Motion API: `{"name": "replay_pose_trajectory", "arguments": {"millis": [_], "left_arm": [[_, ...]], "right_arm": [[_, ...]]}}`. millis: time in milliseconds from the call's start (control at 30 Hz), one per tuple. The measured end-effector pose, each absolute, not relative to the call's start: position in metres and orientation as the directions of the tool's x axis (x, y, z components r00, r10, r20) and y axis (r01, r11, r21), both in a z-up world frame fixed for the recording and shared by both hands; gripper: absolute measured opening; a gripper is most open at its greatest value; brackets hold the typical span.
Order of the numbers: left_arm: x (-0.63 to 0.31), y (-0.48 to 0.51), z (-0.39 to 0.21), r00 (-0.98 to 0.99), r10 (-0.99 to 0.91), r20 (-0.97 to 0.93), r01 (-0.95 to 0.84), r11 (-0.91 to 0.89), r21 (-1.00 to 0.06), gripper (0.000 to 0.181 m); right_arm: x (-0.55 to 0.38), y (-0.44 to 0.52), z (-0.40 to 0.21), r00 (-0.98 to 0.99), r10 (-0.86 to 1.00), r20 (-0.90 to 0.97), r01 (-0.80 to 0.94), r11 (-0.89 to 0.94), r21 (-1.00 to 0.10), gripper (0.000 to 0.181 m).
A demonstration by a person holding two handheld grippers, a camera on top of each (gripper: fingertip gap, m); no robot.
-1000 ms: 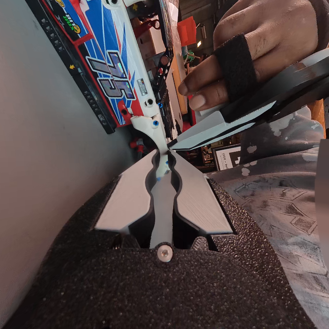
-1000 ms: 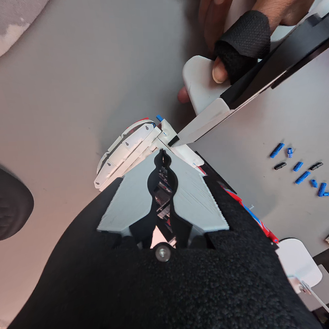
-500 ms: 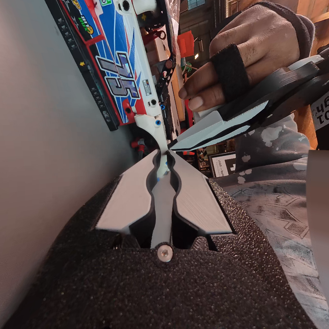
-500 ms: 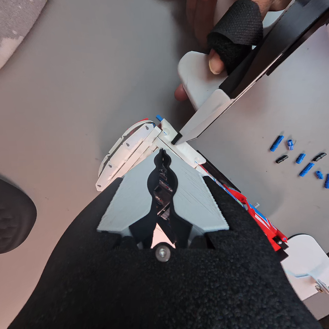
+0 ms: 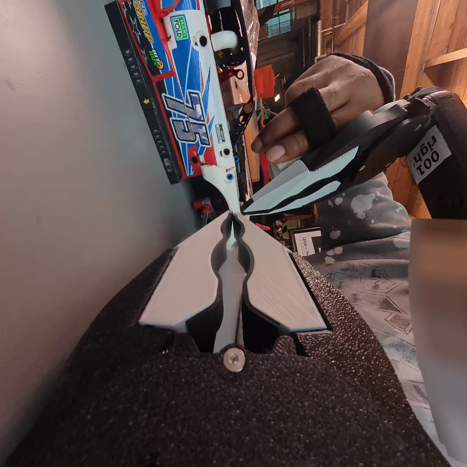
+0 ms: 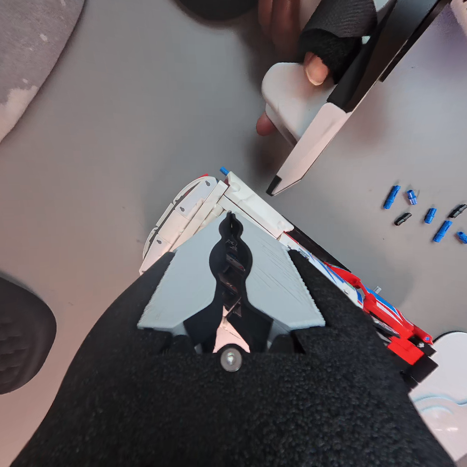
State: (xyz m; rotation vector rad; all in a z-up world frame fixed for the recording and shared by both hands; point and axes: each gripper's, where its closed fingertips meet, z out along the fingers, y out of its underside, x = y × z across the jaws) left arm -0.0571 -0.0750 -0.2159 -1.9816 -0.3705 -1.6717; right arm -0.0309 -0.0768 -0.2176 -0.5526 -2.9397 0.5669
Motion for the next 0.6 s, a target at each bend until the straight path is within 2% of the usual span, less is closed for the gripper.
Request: {"name": "replay_pose_trajectory", "arguments": {"millis": [33,167,267,367,433,600], "left_arm": [[-0.055,-0.075,-0.215,0.192,-0.124,0.974,0.512,-0.834,-0.207,0.0],[-0.054,-0.067,-0.213,0.192,-0.132,0.973,0.518,-0.828,-0.214,0.013],[-0.05,-0.064,-0.215,0.207,-0.131,0.97,0.513,-0.829,-0.221,0.01],[-0.045,-0.062,-0.217,0.236,-0.132,0.963,0.506,-0.829,-0.238,0.006],[-0.044,-0.063,-0.218,0.281,-0.159,0.947,0.493,-0.822,-0.284,0.004],[-0.052,-0.065,-0.218,0.312,-0.164,0.936,0.5,-0.809,-0.309,0.002]], "right_arm": [[-0.033,-0.077,-0.216,-0.925,0.378,0.032,0.336,0.857,-0.39,0.0],[-0.037,-0.077,-0.212,-0.908,0.417,0.041,0.364,0.833,-0.416,0.009],[-0.035,-0.076,-0.211,-0.892,0.451,0.035,0.395,0.815,-0.424,0.016],[-0.036,-0.075,-0.199,-0.845,0.533,0.034,0.446,0.74,-0.503,0.017],[-0.037,-0.067,-0.187,-0.784,0.619,0.056,0.485,0.665,-0.568,0.02],[-0.009,-0.026,-0.174,-0.515,0.857,0.015,0.584,0.364,-0.726,0.021]]}}
